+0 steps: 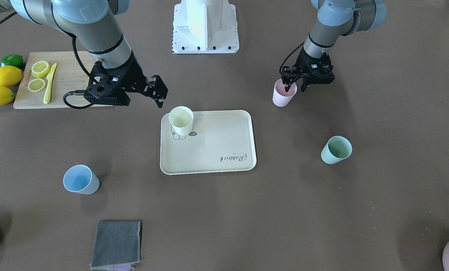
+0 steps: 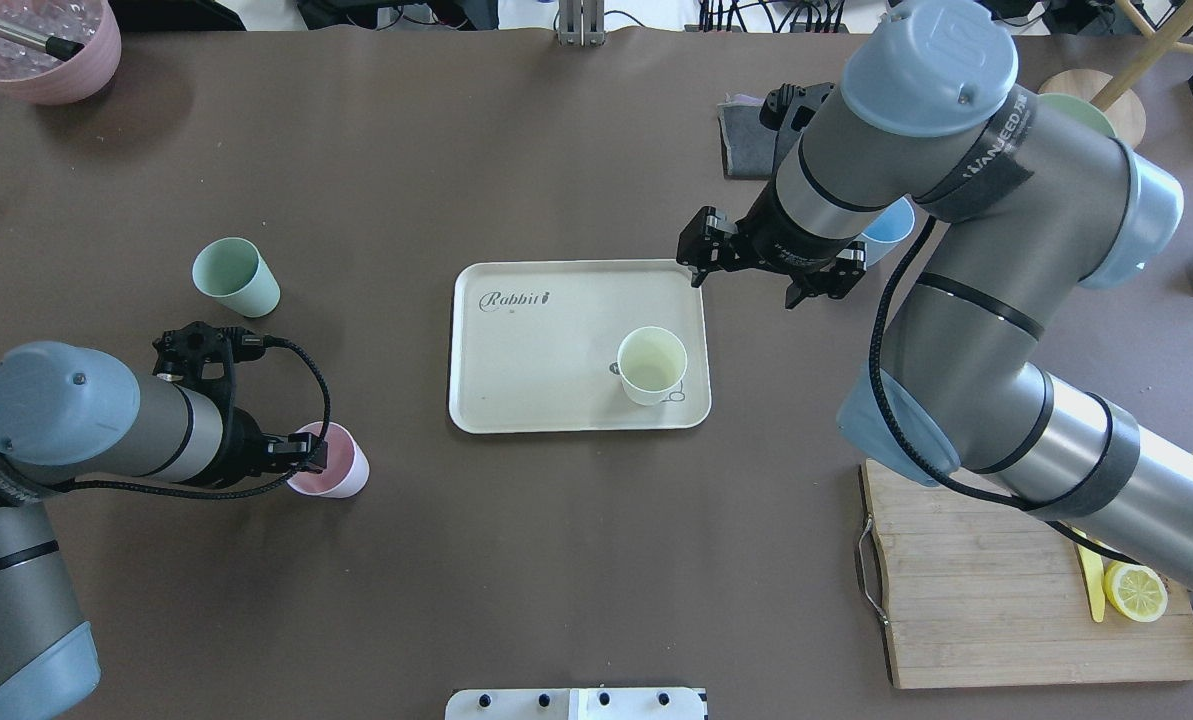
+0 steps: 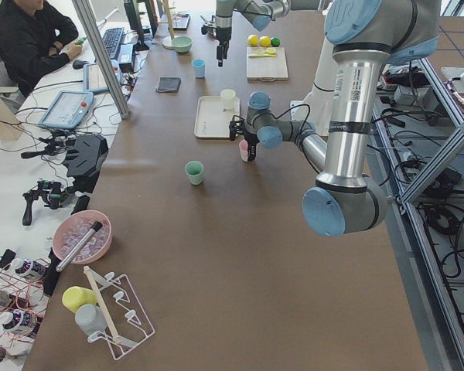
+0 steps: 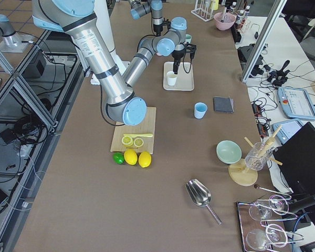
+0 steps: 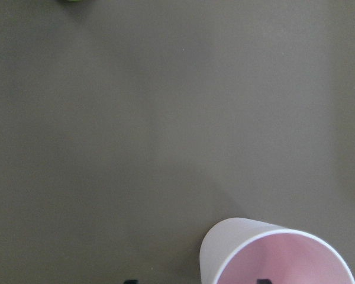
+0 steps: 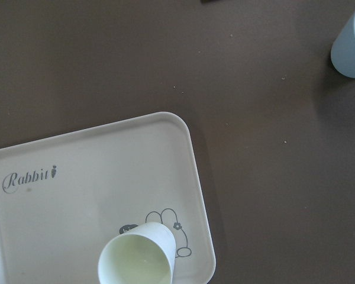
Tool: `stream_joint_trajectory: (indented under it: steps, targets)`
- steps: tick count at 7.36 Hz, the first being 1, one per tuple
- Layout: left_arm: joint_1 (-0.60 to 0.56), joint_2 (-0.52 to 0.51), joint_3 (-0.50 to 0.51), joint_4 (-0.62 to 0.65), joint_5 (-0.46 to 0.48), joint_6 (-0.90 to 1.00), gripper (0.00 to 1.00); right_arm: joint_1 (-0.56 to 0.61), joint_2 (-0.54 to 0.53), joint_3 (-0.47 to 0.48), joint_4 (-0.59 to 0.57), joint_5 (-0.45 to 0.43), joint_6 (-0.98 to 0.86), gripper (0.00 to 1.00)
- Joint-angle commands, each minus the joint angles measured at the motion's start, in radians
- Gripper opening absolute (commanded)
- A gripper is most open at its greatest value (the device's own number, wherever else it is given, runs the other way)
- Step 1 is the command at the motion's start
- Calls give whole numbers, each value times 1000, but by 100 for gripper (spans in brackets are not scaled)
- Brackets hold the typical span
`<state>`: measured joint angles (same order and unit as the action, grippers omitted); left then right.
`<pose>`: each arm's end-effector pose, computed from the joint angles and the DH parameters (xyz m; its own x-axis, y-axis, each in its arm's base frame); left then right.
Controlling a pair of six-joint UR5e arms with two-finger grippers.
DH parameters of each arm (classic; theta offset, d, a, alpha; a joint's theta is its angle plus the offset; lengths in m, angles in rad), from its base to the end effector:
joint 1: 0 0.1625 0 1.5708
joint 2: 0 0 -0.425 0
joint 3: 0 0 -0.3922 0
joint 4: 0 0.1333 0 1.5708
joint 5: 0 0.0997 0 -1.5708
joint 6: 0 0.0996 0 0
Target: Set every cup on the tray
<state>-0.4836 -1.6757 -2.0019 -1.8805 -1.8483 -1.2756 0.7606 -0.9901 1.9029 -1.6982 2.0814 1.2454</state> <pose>0.4106 -0.3354 0.3738 0.6390 -0.0196 -0.7689 0.0833 0.9956 0.0439 -0.3799 -0.4783 0.1985 0.5976 0.1837 0.7805 -0.1689 0.9804 -0.1014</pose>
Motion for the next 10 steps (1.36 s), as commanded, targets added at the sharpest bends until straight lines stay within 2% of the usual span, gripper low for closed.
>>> stream_joint_trajectory:
  steps: [1,3,5,7,9,10]
  targets:
    - [11,-12,-9,0,14,-46,0,37,-8,13,-27,31,-23,100]
    - [-6,-27,-20,7,8,-57,0,65,-24,33,-29,54,-29,100]
    - [-85,-73,-23,47,-32,-57,0,101,-48,34,-29,55,-91,100]
    - [-104,-308,-18,342,-39,-59,0,150,-102,30,-28,54,-249,100]
    - [-98,-392,0,393,-39,-67,0,206,-145,19,-26,51,-352,100]
    - [-96,-436,67,390,-37,-106,0,235,-151,-11,-26,48,-406,100]
